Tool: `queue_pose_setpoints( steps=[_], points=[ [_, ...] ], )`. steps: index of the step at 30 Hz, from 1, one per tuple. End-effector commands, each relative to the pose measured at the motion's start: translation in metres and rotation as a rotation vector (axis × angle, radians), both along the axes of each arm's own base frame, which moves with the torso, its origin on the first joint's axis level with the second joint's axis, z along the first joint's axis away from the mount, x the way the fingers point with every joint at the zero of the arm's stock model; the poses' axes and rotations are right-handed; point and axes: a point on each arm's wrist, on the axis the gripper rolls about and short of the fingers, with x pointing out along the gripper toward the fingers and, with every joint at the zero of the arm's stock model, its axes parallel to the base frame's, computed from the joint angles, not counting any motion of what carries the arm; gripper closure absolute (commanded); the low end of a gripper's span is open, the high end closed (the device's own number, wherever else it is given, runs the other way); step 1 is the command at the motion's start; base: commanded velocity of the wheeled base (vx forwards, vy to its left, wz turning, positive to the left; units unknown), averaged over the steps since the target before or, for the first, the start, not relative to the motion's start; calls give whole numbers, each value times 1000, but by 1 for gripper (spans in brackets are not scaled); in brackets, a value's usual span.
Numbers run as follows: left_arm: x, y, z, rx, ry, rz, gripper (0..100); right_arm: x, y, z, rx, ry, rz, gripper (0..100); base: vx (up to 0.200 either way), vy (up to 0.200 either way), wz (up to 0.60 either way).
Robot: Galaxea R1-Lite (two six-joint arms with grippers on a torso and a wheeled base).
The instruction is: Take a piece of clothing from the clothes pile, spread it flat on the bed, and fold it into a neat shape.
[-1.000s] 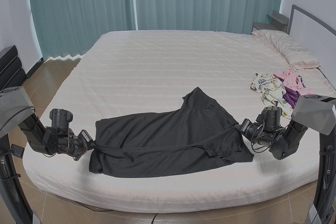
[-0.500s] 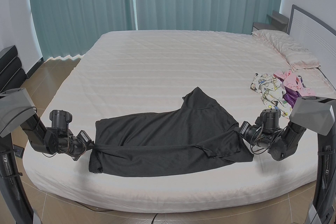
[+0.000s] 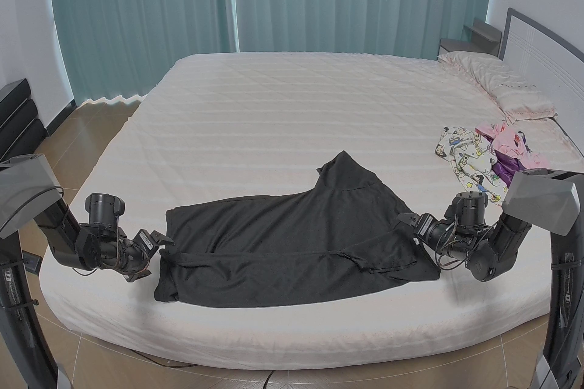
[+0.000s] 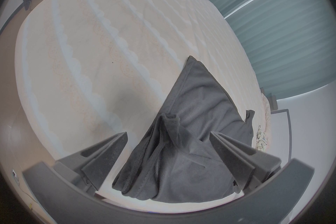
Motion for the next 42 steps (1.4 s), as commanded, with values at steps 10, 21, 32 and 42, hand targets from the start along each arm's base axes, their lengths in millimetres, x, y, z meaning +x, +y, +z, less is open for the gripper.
queue_pose_setpoints(
  steps=[10, 21, 32, 42],
  points=[
    [-62, 4, -11, 94, 38, -366, 0, -17, -5, 14, -3, 7, -27, 0, 0, 0, 0],
    [-68, 1, -17, 114, -57, -451, 0, -20, 0, 10, -5, 25, -9, 0, 0, 0, 0],
    [-70, -8, -39, 162, -196, -496, 0, -22, 5, 9, -3, 31, 7, 0, 0, 0, 0],
    [-68, -9, -43, 160, -191, -500, 0, -22, 5, 9, -3, 32, 8, 0, 0, 0, 0]
  ],
)
